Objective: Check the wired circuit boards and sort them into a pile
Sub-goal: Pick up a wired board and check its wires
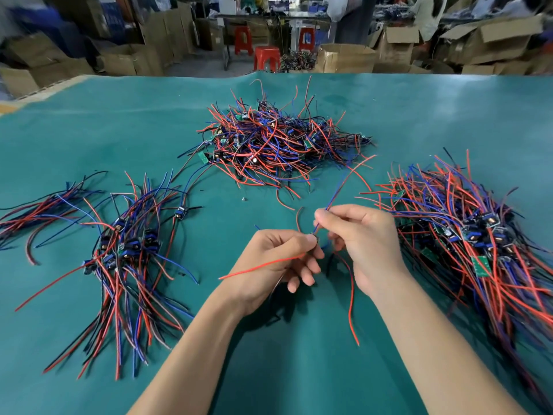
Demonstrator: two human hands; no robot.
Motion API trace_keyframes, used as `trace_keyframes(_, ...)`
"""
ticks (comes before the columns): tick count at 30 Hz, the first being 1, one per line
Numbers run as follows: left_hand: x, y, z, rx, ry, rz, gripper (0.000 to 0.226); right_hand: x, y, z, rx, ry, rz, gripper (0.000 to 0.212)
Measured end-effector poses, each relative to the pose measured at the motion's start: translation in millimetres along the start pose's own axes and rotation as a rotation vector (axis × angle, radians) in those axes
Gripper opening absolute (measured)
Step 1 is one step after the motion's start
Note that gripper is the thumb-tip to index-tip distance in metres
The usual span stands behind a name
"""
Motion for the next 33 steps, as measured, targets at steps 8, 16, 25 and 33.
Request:
trace_keyframes(8,0.2,5.6,-7.2,-0.048,-0.088,-0.102,0.023,-24.2,-43.0,13.7,0.149,-0.059,0.375,0.014)
trace_keyframes(16,2.5,7.1,-8.9,0.002,-0.136,-0.187,0.021,-35.7,-56.8,22.7,-0.068,0.029,0.499,0.028)
trace_keyframes(25,-2.1,-10.2,4.0,0.262,0.026,0.050,0.028,-6.8,-4.3,7.5,0.011,-0.088,0.077,0.039)
trace_keyframes(33,-2.7,-15.5,1.1,0.186,0.030,0.108,0.039,8.7,14.7,-6.7,0.144,-0.261,-0.270,0.013)
Point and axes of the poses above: each hand's wrist, its own x-axis away from the middle knuckle, its own y-axis out of the palm, z = x × y, the point moved 4 cm from there along -x, towards the middle knuckle, and after that the axes turned 14 degrees about x, right-handed, at the moved point
